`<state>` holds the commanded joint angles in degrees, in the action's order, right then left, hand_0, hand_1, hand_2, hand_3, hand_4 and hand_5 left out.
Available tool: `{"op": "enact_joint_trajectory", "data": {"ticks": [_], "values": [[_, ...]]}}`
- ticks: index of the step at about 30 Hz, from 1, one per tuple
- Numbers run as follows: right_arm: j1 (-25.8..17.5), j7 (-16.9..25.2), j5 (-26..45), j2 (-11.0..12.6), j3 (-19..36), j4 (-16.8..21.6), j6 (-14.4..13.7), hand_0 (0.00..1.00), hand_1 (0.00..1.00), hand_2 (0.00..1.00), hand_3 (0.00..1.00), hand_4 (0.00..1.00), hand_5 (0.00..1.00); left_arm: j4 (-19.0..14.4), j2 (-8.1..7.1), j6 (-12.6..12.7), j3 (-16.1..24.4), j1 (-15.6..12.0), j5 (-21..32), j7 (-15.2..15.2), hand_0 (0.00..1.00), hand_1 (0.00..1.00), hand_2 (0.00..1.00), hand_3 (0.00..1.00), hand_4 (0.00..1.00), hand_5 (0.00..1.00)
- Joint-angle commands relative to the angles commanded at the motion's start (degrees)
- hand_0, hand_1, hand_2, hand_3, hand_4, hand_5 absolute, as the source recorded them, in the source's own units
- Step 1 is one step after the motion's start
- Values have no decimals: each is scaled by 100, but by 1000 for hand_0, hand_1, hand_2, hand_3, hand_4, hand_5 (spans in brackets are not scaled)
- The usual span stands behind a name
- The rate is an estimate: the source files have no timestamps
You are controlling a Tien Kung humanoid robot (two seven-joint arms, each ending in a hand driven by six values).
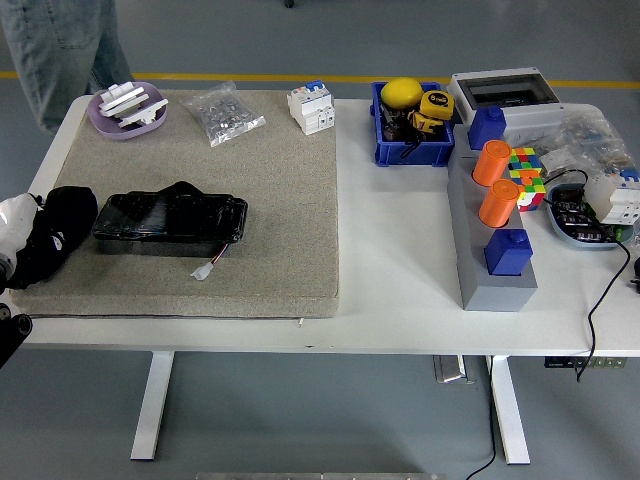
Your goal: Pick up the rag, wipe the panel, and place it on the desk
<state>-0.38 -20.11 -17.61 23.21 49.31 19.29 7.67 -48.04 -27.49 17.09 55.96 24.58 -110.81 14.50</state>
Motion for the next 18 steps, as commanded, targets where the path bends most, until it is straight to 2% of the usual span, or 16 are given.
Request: {"op": "enact_joint_trajectory", "data": {"ticks": [3,4,9,10,15,16,18], "values": [[0,-2,-10,-3,11,3,0,884,751,765,775,998,998,-47,1,-47,35,-2,-70,35,394,477,540,577,518,2],[0,-1,-16,-3,17,5,-1,884,749,763,776,998,998,-60,1,-71,51,-3,-85,44,452,520,561,575,720,18],[11,2,-41,-1,56,3,-8,884,749,763,776,998,998,-211,-26,-341,128,-33,-223,160,452,520,561,575,720,18],[10,3,-44,-1,66,2,-11,884,749,762,775,998,998,-245,-32,-380,147,-42,-237,175,516,666,709,657,929,180],[8,7,-54,-6,91,0,-16,884,749,762,775,998,998,-363,-70,-560,199,-55,-310,262,516,666,709,657,929,180],[10,7,-54,-5,92,0,-17,884,746,761,775,998,998,-374,-75,-580,203,-58,-313,264,537,697,736,757,986,240],[15,7,-54,-3,92,-1,-17,884,746,761,775,998,998,-405,-86,-613,221,-72,-332,268,537,697,736,757,986,240]]}}
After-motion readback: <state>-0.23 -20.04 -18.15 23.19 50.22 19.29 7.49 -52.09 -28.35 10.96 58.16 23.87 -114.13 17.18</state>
